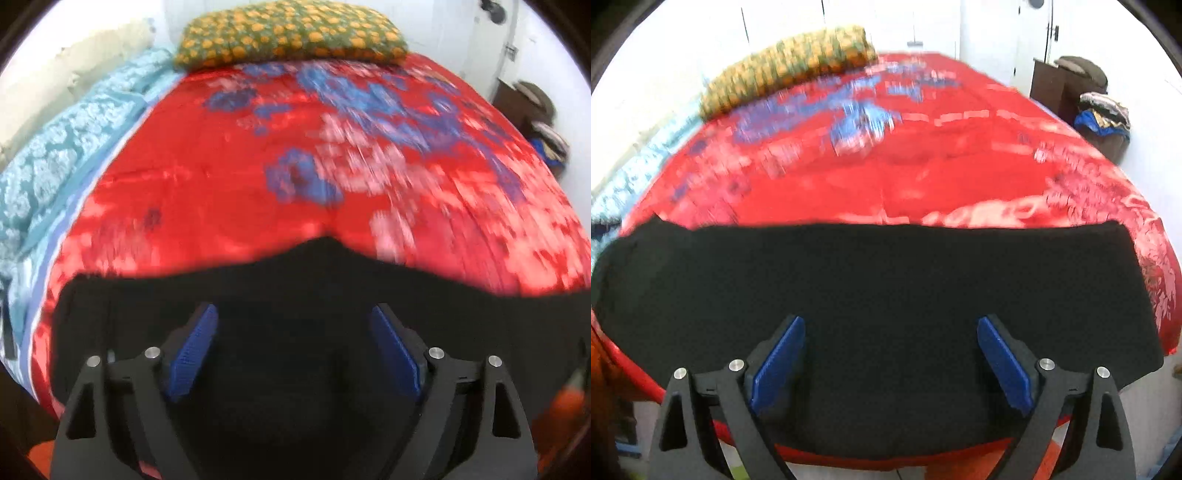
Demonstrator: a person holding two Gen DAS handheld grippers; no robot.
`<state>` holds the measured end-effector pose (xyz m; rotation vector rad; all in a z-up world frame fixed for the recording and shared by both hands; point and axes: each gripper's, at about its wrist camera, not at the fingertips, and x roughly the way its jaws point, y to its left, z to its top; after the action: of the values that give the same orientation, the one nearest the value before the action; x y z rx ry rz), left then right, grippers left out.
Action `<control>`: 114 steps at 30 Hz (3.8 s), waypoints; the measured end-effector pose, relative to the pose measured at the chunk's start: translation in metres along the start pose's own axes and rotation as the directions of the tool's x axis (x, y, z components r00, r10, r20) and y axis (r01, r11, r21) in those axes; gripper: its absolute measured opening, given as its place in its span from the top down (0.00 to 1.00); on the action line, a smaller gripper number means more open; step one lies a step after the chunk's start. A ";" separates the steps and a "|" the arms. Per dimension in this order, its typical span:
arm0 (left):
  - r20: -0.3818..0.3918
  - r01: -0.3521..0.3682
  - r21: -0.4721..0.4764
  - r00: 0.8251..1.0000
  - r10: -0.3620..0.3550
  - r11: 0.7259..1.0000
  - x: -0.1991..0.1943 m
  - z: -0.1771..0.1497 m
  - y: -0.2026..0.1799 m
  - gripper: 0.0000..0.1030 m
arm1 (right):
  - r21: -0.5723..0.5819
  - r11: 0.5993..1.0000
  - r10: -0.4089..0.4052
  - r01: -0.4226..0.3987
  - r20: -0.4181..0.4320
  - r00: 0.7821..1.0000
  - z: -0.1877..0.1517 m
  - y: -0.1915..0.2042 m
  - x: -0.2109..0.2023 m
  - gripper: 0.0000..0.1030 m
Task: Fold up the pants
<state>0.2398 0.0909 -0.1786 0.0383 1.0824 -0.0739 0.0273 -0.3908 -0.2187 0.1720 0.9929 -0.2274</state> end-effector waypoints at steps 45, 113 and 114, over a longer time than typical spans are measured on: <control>-0.148 0.227 -0.041 0.962 -0.231 0.973 -0.022 -0.071 -0.073 0.22 | 0.217 0.964 0.183 -0.156 -0.110 0.977 0.021 -0.233 0.007 0.41; -0.045 0.132 0.110 0.991 -0.128 0.985 -0.002 -0.079 -0.064 0.91 | -0.160 0.976 0.171 -0.145 0.160 0.972 0.006 0.135 -0.044 0.18; -0.056 0.136 0.100 0.990 -0.130 0.986 0.006 -0.080 -0.063 0.90 | -0.176 0.973 0.177 -0.152 0.137 0.975 0.007 0.141 -0.035 0.18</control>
<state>0.1669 0.0336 -0.2209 0.0617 1.1286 -0.2508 0.0522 -0.2530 -0.1800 0.0843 0.8367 -0.0049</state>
